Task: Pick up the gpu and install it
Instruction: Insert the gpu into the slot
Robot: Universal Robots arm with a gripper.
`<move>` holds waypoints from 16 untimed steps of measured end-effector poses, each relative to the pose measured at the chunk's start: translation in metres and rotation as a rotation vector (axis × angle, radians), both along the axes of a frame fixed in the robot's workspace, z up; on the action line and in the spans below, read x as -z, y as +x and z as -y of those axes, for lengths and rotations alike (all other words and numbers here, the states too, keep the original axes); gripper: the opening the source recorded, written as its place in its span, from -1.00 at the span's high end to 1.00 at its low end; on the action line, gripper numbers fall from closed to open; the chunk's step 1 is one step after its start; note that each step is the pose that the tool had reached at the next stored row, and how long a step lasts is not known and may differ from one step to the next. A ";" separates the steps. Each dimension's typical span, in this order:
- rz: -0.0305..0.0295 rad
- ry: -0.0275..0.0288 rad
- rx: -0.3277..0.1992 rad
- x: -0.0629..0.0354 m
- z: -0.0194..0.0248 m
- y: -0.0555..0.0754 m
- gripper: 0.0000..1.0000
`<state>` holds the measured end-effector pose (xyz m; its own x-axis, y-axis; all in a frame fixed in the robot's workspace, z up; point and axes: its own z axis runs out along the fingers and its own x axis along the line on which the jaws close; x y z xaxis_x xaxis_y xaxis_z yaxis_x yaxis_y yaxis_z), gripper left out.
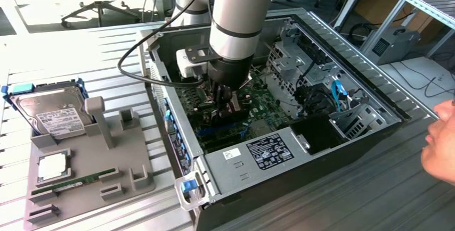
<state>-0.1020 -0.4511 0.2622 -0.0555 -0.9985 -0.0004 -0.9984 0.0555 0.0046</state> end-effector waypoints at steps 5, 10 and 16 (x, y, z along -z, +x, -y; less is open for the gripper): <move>0.0000 0.0002 -0.017 0.0001 0.0000 0.001 0.47; 0.0000 0.0001 -0.031 0.0001 -0.0002 0.002 0.47; 0.0000 -0.0017 -0.038 0.0018 -0.0002 0.004 0.47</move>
